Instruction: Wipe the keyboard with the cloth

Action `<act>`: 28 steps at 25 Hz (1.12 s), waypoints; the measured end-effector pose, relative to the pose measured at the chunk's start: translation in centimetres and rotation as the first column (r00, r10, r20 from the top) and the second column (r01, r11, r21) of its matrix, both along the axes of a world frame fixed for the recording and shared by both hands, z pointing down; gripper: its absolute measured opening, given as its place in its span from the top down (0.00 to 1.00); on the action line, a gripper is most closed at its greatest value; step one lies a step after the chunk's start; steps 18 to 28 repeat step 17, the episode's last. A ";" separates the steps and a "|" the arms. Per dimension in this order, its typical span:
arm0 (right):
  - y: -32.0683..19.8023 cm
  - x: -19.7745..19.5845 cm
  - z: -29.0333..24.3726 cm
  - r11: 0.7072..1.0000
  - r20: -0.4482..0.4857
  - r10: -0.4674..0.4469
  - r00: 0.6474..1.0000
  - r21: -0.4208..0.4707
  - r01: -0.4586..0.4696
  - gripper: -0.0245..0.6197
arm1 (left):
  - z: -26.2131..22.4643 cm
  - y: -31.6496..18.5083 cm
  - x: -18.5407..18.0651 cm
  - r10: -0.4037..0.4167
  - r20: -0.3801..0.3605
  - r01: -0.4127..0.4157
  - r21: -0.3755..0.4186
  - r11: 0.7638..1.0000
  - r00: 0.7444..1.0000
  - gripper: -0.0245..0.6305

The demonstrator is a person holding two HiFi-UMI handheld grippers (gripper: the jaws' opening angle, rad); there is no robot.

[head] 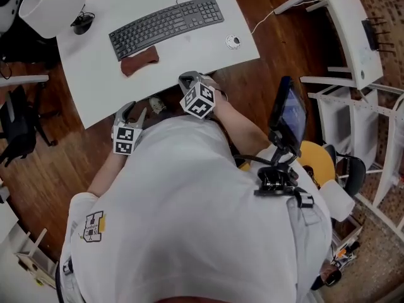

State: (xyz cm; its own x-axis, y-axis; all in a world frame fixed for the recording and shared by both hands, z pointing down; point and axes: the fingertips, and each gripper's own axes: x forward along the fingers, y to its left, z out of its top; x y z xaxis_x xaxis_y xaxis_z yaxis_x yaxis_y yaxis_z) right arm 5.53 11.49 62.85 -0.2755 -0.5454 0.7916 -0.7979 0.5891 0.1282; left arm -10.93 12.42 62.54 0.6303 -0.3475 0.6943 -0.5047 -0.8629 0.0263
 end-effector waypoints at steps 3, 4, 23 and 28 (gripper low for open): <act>0.3 0.2 0.3 1.000 -0.007 -0.008 1.000 0.009 0.008 0.96 | 0.5 0.6 -0.2 -0.007 0.011 0.007 0.000 1.000 1.000 0.75; 0.3 0.3 0.4 1.000 -0.009 -0.009 1.000 0.012 0.009 0.96 | 0.7 0.7 -0.4 -0.011 0.013 0.011 0.001 1.000 1.000 0.78; 0.9 1.7 -0.8 0.999 0.009 -0.026 1.000 0.041 0.026 0.96 | 1.6 3.3 0.3 0.049 0.113 -0.047 -0.019 0.999 0.992 0.96; 0.9 1.7 -0.8 0.999 0.009 -0.026 1.000 0.041 0.026 0.96 | 1.6 3.3 0.3 0.049 0.113 -0.047 -0.019 0.999 0.992 0.96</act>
